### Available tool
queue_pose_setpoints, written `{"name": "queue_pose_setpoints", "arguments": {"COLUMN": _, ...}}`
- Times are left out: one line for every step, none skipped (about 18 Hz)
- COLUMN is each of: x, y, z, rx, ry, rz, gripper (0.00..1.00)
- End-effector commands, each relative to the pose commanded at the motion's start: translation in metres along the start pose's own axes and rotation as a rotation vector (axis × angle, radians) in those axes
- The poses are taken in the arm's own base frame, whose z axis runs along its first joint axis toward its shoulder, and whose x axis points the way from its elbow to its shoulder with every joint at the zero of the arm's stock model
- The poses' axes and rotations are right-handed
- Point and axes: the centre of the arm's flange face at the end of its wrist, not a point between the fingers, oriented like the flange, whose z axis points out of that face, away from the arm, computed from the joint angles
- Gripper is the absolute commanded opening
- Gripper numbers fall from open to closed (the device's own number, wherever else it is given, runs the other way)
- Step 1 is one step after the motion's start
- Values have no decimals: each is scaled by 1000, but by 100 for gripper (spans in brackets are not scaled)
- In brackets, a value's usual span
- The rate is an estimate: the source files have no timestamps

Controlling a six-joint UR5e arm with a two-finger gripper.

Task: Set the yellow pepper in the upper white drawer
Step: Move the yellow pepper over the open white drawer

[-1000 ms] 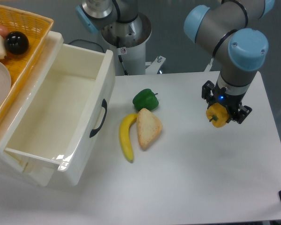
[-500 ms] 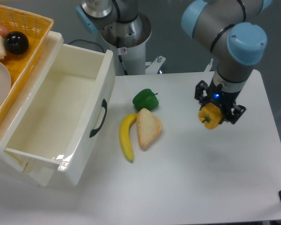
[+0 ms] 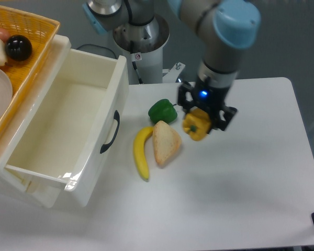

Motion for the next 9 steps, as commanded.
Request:
{"name": "queue_pose_setpoints", "arguments": {"x": 13, "y": -8, "z": -3, "rx": 4, "ry": -2, "rz": 6, "gripper": 42}}
{"name": "queue_pose_setpoints", "arguments": {"x": 24, "y": -17, "z": -2, "rx": 4, "ry": 3, "rz": 2, "gripper": 42}}
{"name": "queue_pose_setpoints", "arguments": {"x": 38, "y": -28, "z": 1, "rx": 6, "ry": 11, "rz": 5, "gripper": 42}}
{"name": "queue_pose_setpoints", "arguments": {"x": 51, "y": -39, "z": 3, "rx": 7, "ry": 19, "rz": 9, "gripper": 42}}
{"name": "queue_pose_setpoints", "arguments": {"x": 63, "y": -47, "z": 4, "rx": 11, "ry": 28, "rz": 7, "gripper": 42}}
{"name": "queue_pose_setpoints", "arguments": {"x": 75, "y": -55, "z": 5, "rx": 22, "ry": 39, "rz": 5, "gripper": 42}}
{"name": "queue_pose_setpoints", "arguments": {"x": 88, "y": -64, "z": 6, "rx": 34, "ry": 54, "rz": 8, "gripper": 42}}
{"name": "queue_pose_setpoints", "arguments": {"x": 98, "y": -70, "z": 6, "rx": 41, "ry": 63, "rz": 7, "gripper": 42}}
{"name": "queue_pose_setpoints", "arguments": {"x": 111, "y": -75, "z": 5, "rx": 46, "ry": 69, "rz": 14, "gripper": 42}}
